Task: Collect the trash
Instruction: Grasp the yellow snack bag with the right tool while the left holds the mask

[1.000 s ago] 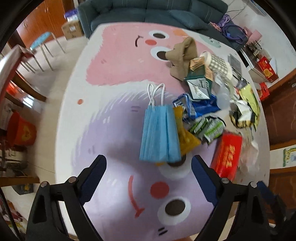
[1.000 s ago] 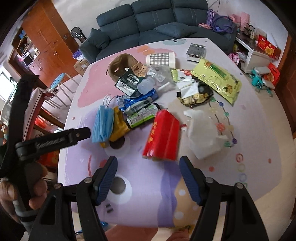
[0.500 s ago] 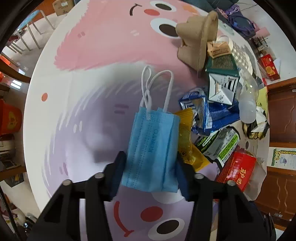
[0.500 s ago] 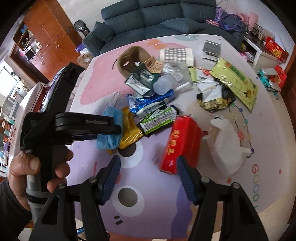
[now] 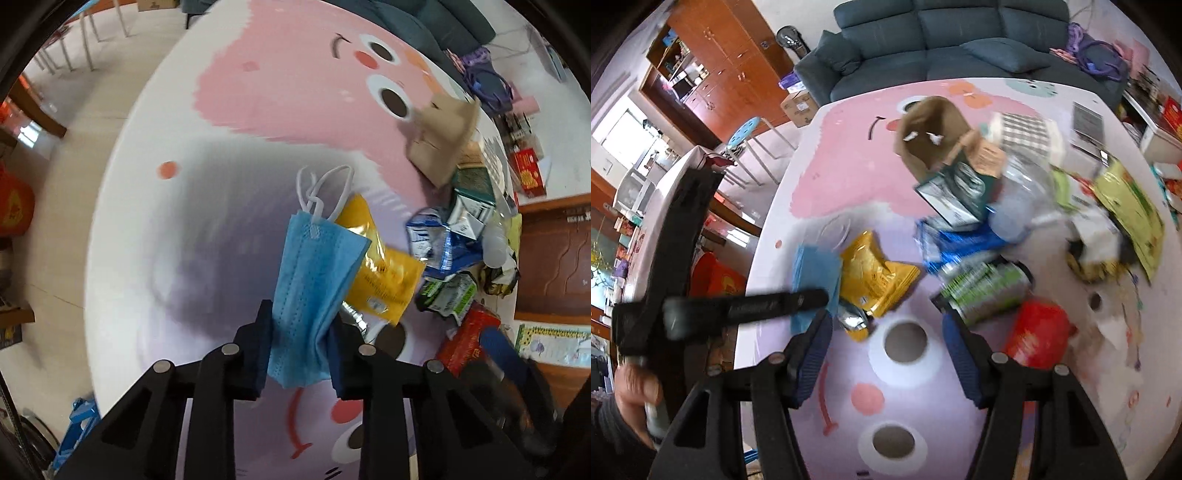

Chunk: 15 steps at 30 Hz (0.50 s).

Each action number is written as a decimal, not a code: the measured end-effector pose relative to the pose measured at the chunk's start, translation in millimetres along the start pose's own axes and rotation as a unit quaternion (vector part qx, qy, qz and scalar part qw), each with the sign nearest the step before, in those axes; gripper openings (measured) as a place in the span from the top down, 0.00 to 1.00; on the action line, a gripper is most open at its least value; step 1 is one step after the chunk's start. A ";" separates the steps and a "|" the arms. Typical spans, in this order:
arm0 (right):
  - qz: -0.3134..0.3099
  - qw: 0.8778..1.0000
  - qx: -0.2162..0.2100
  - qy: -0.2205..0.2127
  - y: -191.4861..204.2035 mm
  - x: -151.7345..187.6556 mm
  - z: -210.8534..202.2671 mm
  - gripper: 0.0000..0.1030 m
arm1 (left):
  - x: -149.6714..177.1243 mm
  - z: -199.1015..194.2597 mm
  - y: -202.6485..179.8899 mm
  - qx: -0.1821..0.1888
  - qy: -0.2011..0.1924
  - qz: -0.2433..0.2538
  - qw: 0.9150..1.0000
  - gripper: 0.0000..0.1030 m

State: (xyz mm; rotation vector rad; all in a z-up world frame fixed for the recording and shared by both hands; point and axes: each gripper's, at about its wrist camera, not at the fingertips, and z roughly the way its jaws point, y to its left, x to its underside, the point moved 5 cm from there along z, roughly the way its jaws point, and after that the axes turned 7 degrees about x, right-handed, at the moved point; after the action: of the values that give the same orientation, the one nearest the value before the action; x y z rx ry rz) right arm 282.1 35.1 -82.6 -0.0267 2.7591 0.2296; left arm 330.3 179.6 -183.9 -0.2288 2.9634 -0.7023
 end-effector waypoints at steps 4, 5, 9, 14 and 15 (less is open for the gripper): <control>-0.031 1.000 0.003 0.007 17.8 -12.9 16.9 0.39 | 2.4 -11.5 19.3 0.009 -0.007 -0.016 1.000 0.76; -0.038 0.999 0.000 0.010 23.2 -15.4 20.8 0.39 | 2.6 -12.9 22.3 0.012 -0.009 -0.017 1.000 0.76; -0.073 0.997 -0.009 0.025 42.3 -26.4 40.0 0.39 | 5.3 -20.2 35.6 0.017 -0.013 -0.019 1.000 0.76; -0.069 0.995 0.007 0.069 46.6 -30.2 70.8 0.39 | 8.4 -24.0 43.5 0.023 -0.024 -0.026 0.999 0.76; -0.059 0.995 0.007 0.076 46.1 -29.2 75.1 0.39 | 8.6 -24.9 45.9 0.024 -0.024 -0.027 0.999 0.76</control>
State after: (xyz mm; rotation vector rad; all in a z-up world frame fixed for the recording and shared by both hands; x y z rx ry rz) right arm 334.2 92.4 -133.7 -0.2126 2.8975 0.1831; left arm 313.1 229.6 -182.9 -0.3181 2.9015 -0.7626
